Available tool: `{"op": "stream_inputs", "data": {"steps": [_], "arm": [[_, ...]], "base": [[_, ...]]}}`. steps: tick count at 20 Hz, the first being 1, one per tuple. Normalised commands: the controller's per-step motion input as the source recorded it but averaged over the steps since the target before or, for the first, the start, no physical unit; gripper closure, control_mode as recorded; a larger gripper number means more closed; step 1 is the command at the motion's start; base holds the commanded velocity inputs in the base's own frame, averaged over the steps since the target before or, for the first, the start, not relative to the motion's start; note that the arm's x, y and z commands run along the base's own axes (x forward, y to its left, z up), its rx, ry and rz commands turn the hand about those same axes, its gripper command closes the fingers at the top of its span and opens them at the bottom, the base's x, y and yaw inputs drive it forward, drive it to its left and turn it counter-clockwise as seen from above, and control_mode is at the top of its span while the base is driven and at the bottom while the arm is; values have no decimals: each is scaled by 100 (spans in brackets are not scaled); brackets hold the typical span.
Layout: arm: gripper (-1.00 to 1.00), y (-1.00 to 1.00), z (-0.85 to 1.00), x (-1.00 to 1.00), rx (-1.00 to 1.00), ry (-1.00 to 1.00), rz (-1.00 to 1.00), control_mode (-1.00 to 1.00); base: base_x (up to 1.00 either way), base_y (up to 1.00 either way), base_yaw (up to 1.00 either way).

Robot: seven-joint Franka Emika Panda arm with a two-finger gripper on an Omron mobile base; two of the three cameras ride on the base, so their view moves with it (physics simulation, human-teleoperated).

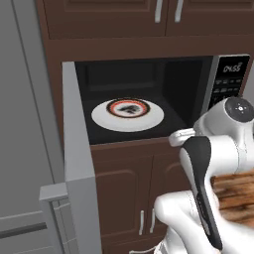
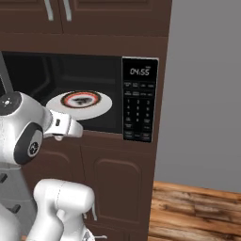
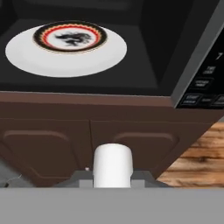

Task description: Pick the marshmallow from the microwave and place it on plate located on the counter.

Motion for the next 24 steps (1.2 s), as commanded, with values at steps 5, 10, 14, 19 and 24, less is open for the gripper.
{"op": "stream_inputs", "data": {"steps": [5,10,14,19,24], "arm": [[100,0,1,-2,0,0,-3,-100],[100,-1,0,-8,0,0,0,100],[100,0,0,0,0,0,0,100],[100,0,0,0,0,0,0,100],[100,0,0,0,0,0,0,100]], "base": [[0,0,0],[-76,-39,2],[-100,-22,21],[-89,-9,81],[-58,0,99]]}}
